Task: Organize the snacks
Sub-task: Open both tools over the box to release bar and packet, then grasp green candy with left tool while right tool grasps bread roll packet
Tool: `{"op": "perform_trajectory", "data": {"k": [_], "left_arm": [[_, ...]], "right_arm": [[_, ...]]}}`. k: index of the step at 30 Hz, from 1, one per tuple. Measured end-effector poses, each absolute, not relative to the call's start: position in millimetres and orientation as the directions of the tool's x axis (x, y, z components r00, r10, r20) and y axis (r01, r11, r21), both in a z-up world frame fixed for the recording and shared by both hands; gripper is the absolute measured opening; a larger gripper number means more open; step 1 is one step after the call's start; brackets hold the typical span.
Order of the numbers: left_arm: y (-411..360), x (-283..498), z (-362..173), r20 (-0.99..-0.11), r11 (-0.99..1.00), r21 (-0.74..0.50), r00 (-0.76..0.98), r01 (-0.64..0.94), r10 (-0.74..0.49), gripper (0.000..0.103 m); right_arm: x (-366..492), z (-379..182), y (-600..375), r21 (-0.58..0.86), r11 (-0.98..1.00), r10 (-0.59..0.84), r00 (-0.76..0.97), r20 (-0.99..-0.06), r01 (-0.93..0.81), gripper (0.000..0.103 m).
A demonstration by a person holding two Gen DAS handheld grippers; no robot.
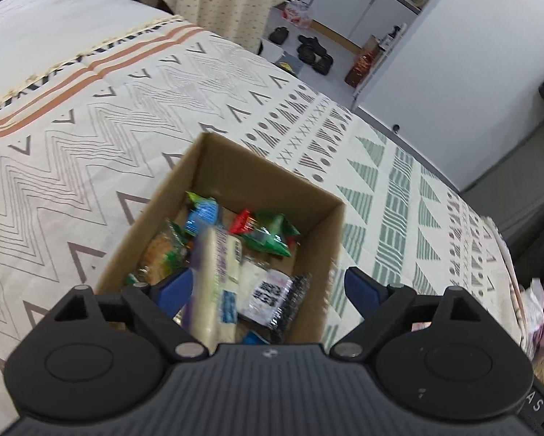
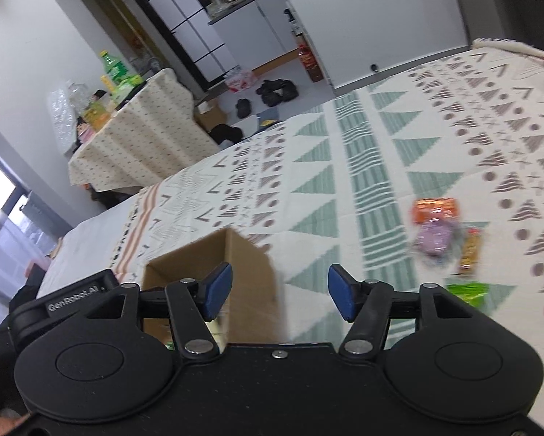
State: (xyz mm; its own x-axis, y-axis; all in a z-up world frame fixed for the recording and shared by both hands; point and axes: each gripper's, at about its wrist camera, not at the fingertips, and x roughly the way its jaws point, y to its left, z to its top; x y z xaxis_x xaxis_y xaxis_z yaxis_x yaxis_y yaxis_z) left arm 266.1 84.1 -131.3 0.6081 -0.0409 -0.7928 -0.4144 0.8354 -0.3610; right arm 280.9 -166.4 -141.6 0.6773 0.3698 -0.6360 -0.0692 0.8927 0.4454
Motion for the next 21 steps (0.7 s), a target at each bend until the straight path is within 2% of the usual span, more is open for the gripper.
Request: {"op": "perform_trajectory", "data": {"k": [21], "left_arm": [[-17.0,273.2,-126.9,-0.764,0.949,-0.281,0.632,-0.144,-0.13,0.09]], "right_arm": [[258.8,-158.7,-270.0,0.404,0.914,0.272,0.687,-0.673,0.034,0.06]]}}
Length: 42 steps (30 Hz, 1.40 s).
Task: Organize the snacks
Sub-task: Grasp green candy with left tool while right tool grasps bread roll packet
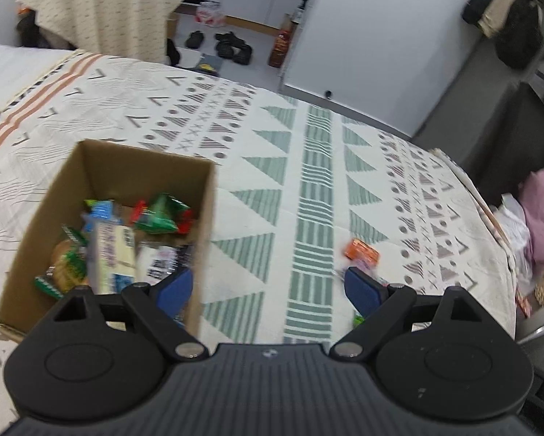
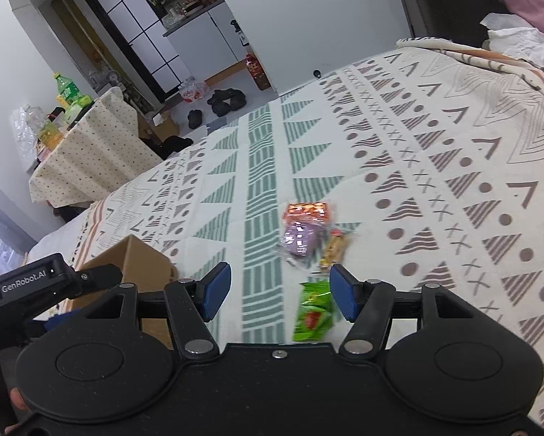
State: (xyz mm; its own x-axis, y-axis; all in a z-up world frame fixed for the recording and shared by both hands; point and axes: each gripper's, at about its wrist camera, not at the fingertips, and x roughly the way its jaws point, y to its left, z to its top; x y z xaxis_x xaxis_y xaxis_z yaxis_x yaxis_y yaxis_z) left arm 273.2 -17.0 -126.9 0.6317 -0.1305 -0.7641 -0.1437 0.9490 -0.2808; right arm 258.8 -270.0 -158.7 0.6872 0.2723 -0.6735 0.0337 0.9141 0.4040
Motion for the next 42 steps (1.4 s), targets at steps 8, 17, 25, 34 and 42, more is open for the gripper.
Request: {"op": "perform_trajectory", "data": {"k": [8,17,25,34,42], "left_arm": [[-56.3,284.2,-140.5,-0.779,0.957,-0.282,0.599,-0.073,-0.184,0.09],[-100.6,289.4,-166.7,-0.805,0.973,-0.231,0.561,-0.003,-0.19,0.09],[-120.3,293.7,-190.0,-0.837,0.981,-0.192,0.525,-0.017,-0.155,0.089],[-142.1,296.4,-214.3,-0.861,0.982,-0.185,0.487,-0.024,-0.15,0.087],[-154.7,299.5,-232.4,-0.88,0.984,-0.176,0.447,-0.001,-0.157,0.078]], "right_arm": [[258.0,-170.2,-301.0,0.404,0.914,0.275,0.686,-0.674,0.031,0.06],[252.5,-198.6,-340.0,0.488,0.866,0.281,0.705,-0.651,0.105,0.06],[257.6,-214.0,-352.6,0.512,0.847,0.283,0.697,-0.659,0.141,0.06],[269.1,-231.6,-358.6,0.55,0.817,0.301,0.686,-0.662,0.173,0.06],[277.8,-241.1,-360.6,0.57,0.803,0.324,0.677,-0.66,0.172,0.06]]}}
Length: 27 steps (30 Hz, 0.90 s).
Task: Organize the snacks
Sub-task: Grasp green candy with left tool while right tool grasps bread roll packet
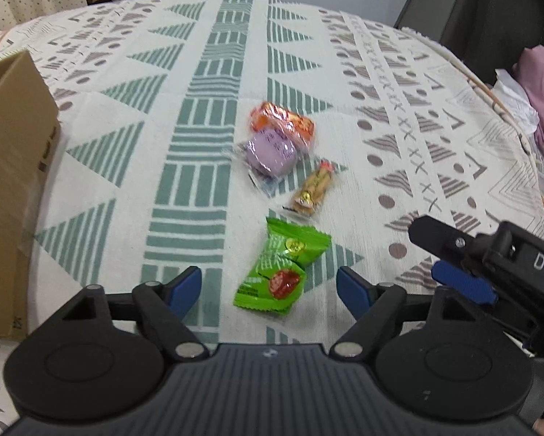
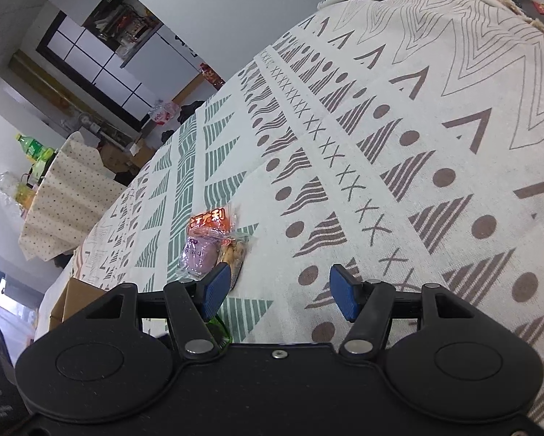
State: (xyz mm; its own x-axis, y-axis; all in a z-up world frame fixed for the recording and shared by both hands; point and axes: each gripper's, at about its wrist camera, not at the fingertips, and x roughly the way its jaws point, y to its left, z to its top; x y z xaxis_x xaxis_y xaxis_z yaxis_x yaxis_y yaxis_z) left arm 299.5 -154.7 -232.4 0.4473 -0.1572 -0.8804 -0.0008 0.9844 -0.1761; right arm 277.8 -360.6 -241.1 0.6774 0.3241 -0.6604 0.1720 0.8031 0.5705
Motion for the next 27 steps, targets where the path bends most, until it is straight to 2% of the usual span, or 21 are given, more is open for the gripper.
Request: {"op": "perform_trajectory", "data": {"k": [3,5,7,20,24,27], "left_arm": [[-155.4,300.5,-237.8,-0.89,0.987,-0.164,0.431,-0.003,-0.146,0.064],[-153.8,300.5,-237.4,-0.889,0.99,-0.142,0.44,-0.008,-0.124,0.047],[-150.5,301.5,-235.8,-0.888,0.99,-0.137,0.446,-0.024,-0.112,0.037],[-122.7,308.4,-223.7,-0.877,0.971,-0.212,0.461,-0.113,-0.138,0.035],[-114.5,310.4,-222.0,-0.88,0.973,-0.181,0.466,-0.145,-0.094,0.035],[-105.0,313.0,-228.5,-0.897,0.962,-0.21,0.425,-0.176,-0.118,0.036]], "right_arm": [[280.5,-245.4,-359.4,0.57,0.804,0.332,0.668,-0.666,0.17,0.06],[282.8,-247.3,-357.2,0.574,0.804,0.344,0.662,-0.665,0.158,0.06],[284.6,-249.0,-353.8,0.573,0.806,0.353,0.656,-0.667,0.148,0.06],[315.8,-256.0,-318.9,0.556,0.828,0.389,0.65,-0.653,0.063,0.061],[322.8,-257.7,-305.9,0.527,0.85,0.385,0.648,-0.657,0.028,0.061],[325.2,-257.0,-298.4,0.491,0.871,0.366,0.653,-0.664,0.011,0.06]]}}
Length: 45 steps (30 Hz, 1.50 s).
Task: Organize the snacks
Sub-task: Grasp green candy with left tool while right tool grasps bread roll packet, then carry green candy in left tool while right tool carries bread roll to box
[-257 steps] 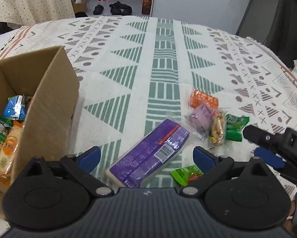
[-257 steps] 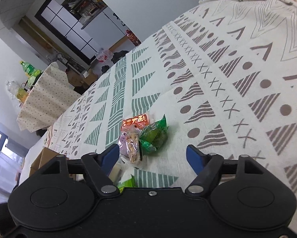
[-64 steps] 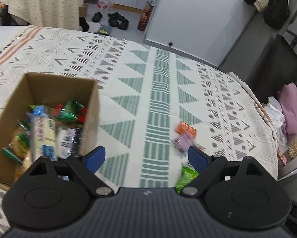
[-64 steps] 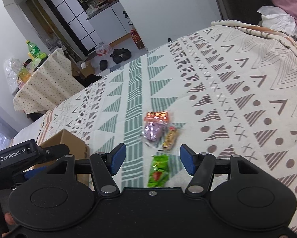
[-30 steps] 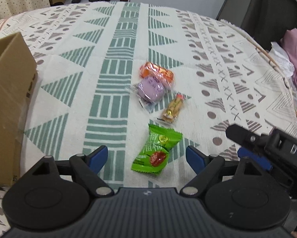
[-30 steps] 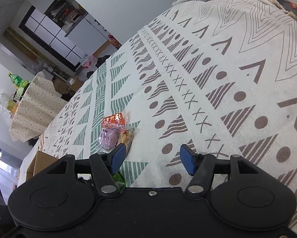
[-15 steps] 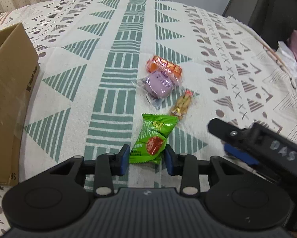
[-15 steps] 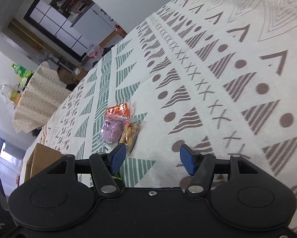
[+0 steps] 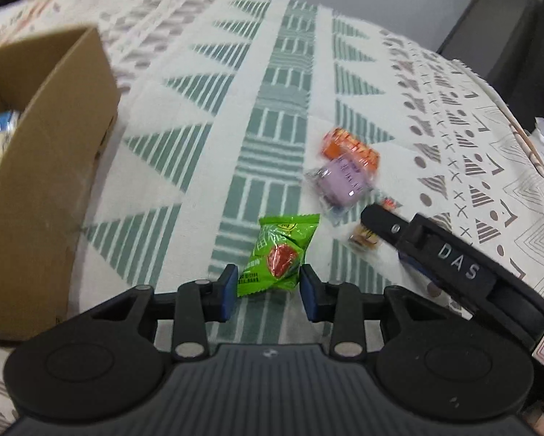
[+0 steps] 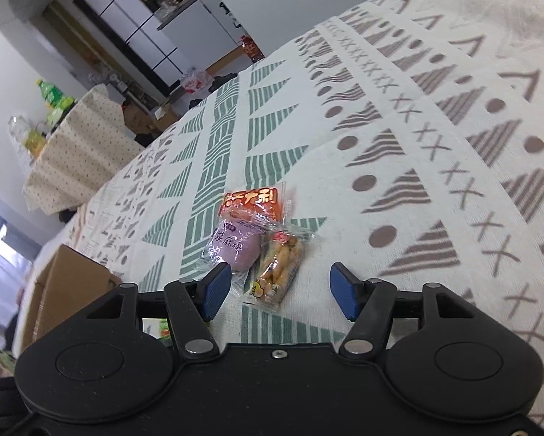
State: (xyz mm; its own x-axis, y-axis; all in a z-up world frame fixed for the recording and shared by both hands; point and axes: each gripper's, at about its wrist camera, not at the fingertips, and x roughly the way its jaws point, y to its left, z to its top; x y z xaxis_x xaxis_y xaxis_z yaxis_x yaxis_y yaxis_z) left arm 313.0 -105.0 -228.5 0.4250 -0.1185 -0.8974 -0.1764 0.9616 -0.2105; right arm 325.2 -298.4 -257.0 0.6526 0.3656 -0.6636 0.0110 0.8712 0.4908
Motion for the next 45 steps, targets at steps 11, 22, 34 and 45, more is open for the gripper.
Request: {"op": "perform_trajectory", "data": {"k": [11,22,34,45], "left_arm": [[-91.5,312.9,-233.6,-0.905,0.945,-0.242,0.401,-0.219,-0.139,0.054],[-92.7,313.7,-234.9,-0.884,0.952,-0.198,0.461,-0.234,-0.071,0.058],[-95.3,317.2,-238.8,-0.885,0.951,-0.21,0.458,-0.227,-0.086,0.029],[-91.2,309.4,-209.8,-0.861,0.95,-0.225,0.5,-0.215,-0.091,0.028]], "right_arm": [[329.5,-254.2,-283.6,0.358,0.934,0.275,0.651,-0.708,-0.006,0.038],[308.4,-248.6,-292.5,0.364,0.931,0.29,0.594,-0.751,0.005,0.02],[302.8,-246.0,-283.9,0.297,0.953,0.27,0.613,-0.743,-0.06,0.036],[301.3,-239.4,-291.2,0.281,0.959,0.247,0.595,-0.765,-0.037,0.02]]}}
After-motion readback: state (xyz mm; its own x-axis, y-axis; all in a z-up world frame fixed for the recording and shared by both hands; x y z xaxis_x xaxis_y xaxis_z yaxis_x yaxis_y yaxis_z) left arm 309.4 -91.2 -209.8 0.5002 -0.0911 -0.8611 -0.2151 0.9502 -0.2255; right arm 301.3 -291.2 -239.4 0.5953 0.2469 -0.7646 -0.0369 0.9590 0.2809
